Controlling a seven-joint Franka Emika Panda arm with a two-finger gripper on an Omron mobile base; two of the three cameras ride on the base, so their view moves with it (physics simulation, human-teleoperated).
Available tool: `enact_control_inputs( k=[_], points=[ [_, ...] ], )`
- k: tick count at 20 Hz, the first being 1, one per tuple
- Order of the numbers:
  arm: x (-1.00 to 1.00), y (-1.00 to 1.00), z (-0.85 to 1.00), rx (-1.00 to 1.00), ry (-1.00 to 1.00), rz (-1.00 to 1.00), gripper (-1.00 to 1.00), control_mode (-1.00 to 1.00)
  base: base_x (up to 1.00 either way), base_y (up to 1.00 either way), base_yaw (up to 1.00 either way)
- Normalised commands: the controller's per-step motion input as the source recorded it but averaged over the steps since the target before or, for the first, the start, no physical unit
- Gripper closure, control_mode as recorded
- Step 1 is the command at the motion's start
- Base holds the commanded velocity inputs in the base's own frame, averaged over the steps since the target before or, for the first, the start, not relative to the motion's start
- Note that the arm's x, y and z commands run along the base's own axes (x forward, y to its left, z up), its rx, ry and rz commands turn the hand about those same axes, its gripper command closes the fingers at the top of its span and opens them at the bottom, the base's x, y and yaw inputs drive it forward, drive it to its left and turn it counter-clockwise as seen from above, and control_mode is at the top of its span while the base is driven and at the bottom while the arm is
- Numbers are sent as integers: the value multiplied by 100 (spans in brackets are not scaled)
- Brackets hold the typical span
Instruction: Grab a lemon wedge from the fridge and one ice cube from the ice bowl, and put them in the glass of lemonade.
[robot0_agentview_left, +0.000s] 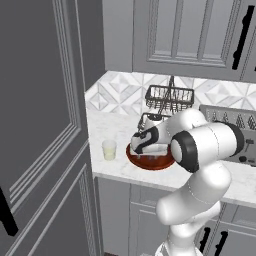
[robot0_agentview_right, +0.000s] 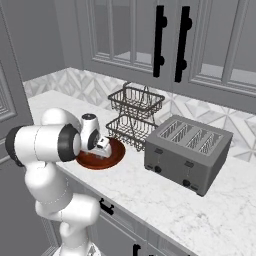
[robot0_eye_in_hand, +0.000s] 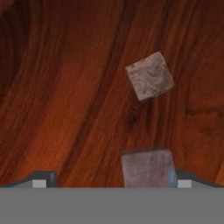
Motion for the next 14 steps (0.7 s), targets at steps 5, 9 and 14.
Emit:
enact_control_inputs(
  k=[5, 9, 14],
  points=[
    [0, -26, 0, 0, 0, 0, -100, -100, 0, 0, 0],
    [3, 2, 0, 0, 0, 0, -100, -100, 0, 0, 0],
    [0, 2, 0, 0, 0, 0, -100, -100, 0, 0, 0]
  ],
)
